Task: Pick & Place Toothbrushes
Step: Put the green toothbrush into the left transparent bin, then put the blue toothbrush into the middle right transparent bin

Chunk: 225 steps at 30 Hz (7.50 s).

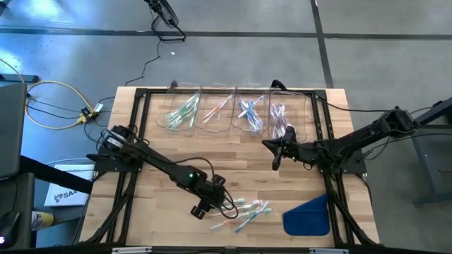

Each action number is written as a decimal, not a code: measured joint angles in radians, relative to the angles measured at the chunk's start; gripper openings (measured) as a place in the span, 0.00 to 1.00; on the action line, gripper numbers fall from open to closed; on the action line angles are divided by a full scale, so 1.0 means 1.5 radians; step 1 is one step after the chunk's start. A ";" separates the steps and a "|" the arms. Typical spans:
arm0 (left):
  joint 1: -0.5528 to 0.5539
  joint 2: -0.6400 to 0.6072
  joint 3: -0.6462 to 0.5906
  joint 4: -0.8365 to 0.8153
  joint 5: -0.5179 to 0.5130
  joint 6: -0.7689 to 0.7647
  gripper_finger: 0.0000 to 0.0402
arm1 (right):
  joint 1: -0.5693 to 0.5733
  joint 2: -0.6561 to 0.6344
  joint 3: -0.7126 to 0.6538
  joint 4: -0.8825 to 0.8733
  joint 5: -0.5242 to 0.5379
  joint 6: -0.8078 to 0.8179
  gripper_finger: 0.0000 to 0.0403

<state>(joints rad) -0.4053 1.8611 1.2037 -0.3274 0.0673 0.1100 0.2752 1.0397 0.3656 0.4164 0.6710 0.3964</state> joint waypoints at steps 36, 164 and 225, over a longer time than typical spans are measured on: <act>0.037 0.037 0.001 -0.061 -0.076 -0.130 0.46 | 0.000 0.000 0.000 -0.001 -0.004 0.001 0.01; 0.746 -0.485 -0.289 -0.167 -0.211 -0.027 0.08 | 0.000 0.000 0.000 -0.036 -0.050 0.018 0.01; 0.279 -0.478 -0.288 0.102 -0.142 0.177 0.28 | 0.000 0.000 0.000 0.068 -0.140 0.021 0.01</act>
<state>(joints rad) 0.0128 1.1439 0.7715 -0.1749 -0.1455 0.3748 0.2757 1.0393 0.3653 0.5178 0.4610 0.4275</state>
